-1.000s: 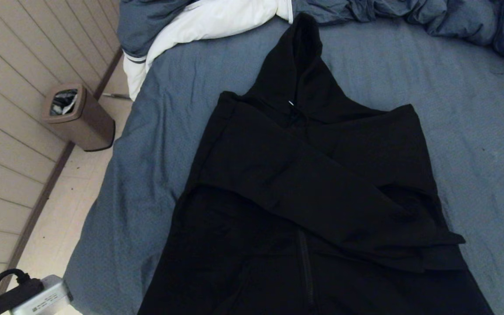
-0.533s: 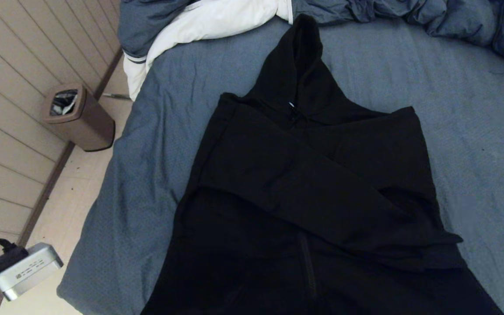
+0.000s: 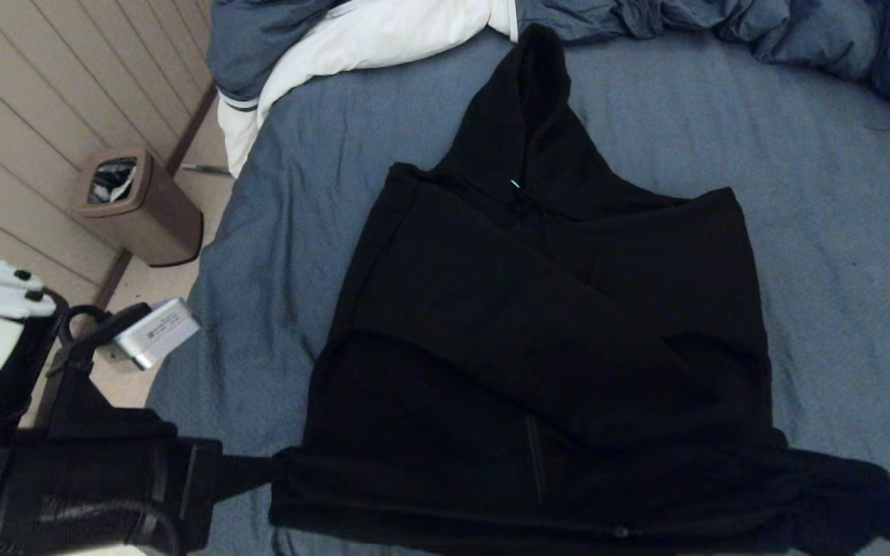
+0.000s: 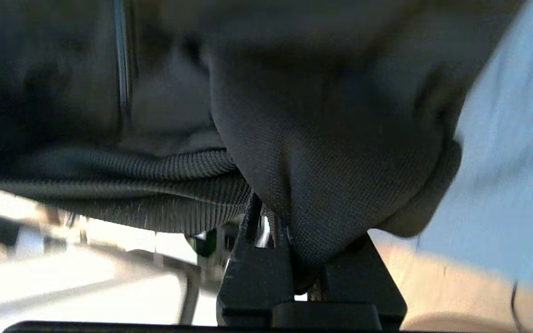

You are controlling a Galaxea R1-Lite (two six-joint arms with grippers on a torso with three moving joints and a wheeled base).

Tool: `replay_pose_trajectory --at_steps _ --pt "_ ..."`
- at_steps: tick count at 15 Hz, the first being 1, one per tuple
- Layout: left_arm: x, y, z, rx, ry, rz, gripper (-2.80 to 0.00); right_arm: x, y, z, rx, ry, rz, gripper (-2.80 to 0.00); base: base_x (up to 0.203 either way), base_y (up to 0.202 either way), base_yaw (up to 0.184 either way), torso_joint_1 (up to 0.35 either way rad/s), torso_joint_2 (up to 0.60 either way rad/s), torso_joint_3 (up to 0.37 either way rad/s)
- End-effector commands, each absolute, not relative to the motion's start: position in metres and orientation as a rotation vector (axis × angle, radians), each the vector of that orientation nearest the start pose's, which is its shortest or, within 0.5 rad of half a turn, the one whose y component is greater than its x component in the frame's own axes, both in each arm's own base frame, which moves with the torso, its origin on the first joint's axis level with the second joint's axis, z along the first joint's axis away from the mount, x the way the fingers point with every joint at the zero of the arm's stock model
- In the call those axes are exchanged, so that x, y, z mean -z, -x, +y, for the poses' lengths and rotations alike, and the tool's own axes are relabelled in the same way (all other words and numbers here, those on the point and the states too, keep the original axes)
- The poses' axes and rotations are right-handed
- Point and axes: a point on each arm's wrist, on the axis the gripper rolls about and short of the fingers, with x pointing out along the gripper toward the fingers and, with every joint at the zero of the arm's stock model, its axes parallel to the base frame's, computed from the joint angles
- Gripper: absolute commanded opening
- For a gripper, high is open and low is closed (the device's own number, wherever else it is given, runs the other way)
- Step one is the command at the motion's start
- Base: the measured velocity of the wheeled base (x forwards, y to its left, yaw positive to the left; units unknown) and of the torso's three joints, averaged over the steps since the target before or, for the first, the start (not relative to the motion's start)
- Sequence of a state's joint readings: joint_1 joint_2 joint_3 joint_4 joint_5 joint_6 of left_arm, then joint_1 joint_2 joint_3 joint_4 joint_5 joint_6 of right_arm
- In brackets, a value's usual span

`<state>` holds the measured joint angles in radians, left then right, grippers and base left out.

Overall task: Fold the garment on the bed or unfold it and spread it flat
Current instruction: Fold the black sweatshirt

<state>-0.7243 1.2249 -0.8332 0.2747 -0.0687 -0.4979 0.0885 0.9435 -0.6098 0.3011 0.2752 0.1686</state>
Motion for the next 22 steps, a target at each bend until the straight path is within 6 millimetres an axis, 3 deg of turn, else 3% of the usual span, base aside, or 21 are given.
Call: replay_pose_trajectory --at_steps 1,7,14,18,22 --pt "-0.239 -0.151 -0.119 0.538 0.268 0.767 -2.8 -0.205 -0.128 0.017 -0.287 -0.225 0.701 -2.8 0.0 0.0 0.0 0.0 0.0 0.0" --pt "-0.266 -0.222 -0.143 0.489 0.298 0.671 -2.8 -0.232 -0.201 0.01 -0.171 -0.217 0.585 -2.8 0.0 0.0 0.0 0.0 0.0 0.0" --pt "-0.291 -0.307 -0.155 0.497 0.377 0.531 -2.8 -0.253 -0.268 0.0 -0.065 -0.215 0.522 -2.8 0.0 0.0 0.0 0.0 0.0 0.0" --pt "-0.305 -0.327 -0.16 0.508 0.399 0.462 -2.8 -0.258 -0.297 -0.001 -0.014 -0.207 0.471 -2.8 0.0 0.0 0.0 0.0 0.0 0.0" --pt "-0.303 -0.343 -0.162 0.498 0.405 0.448 -2.8 -0.273 -0.313 0.001 -0.011 -0.223 0.412 -2.8 0.0 0.0 0.0 0.0 0.0 0.0"
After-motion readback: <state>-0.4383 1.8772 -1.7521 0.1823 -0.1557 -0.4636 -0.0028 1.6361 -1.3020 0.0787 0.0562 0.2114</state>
